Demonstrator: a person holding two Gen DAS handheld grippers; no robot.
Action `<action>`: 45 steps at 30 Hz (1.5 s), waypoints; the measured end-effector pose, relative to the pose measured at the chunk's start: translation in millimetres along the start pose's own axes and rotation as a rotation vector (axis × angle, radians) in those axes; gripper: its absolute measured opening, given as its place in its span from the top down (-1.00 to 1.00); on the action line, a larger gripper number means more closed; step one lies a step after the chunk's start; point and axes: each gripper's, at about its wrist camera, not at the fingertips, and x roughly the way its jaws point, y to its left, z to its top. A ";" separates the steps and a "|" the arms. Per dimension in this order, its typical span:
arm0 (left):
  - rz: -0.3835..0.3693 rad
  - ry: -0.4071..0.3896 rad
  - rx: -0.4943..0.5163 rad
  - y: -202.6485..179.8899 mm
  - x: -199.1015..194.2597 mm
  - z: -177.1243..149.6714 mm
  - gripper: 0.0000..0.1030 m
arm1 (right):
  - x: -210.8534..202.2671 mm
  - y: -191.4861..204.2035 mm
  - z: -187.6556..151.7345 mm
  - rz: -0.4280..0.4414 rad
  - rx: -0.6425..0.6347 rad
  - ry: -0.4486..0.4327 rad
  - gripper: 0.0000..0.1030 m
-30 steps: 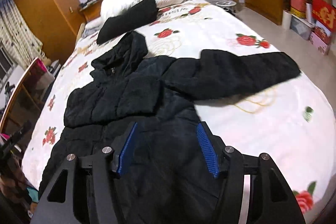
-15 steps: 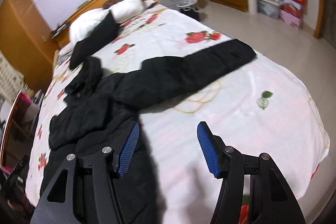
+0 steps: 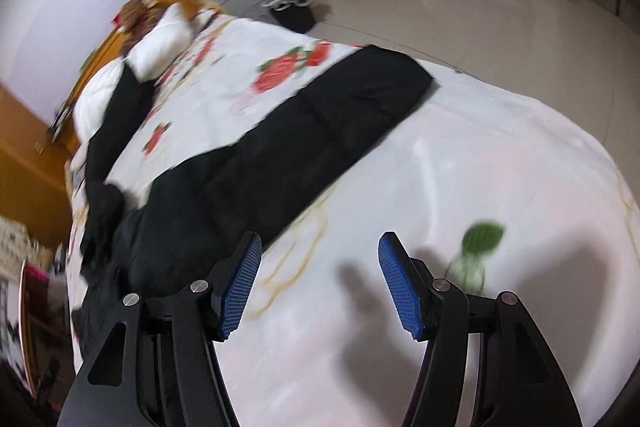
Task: Fold large clothes
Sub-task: 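Grasp the other sleeve cuff with the right gripper and lift it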
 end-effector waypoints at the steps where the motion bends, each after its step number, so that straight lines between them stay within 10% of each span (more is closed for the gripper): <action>1: 0.002 0.000 -0.002 -0.5 5.8 1.2 -0.39 | 9.2 -6.8 5.4 -0.003 0.019 0.000 -0.20; 15: 0.023 0.057 0.009 -0.8 53.6 -3.3 -0.39 | 77.6 -39.0 66.1 -0.027 0.143 -0.076 -0.26; 17: 0.029 0.064 0.001 1.9 55.2 -3.7 -0.39 | 80.0 -33.8 70.1 -0.066 0.125 -0.077 0.23; 18: 0.032 0.065 -0.002 3.8 54.6 -3.4 -0.39 | 78.1 -33.5 70.8 -0.081 0.130 -0.071 0.78; 23: 0.051 0.050 -0.013 13.6 43.0 -0.3 -0.39 | 37.5 -17.0 72.0 -0.038 0.094 -0.122 0.90; 35: 0.039 -0.010 -0.067 36.7 -13.4 10.7 -0.39 | -93.7 132.8 60.5 0.238 -0.198 -0.240 0.93; 45: 0.029 -0.084 -0.101 63.6 -64.0 13.9 -0.40 | -111.5 271.3 -18.6 0.390 -0.461 -0.169 0.93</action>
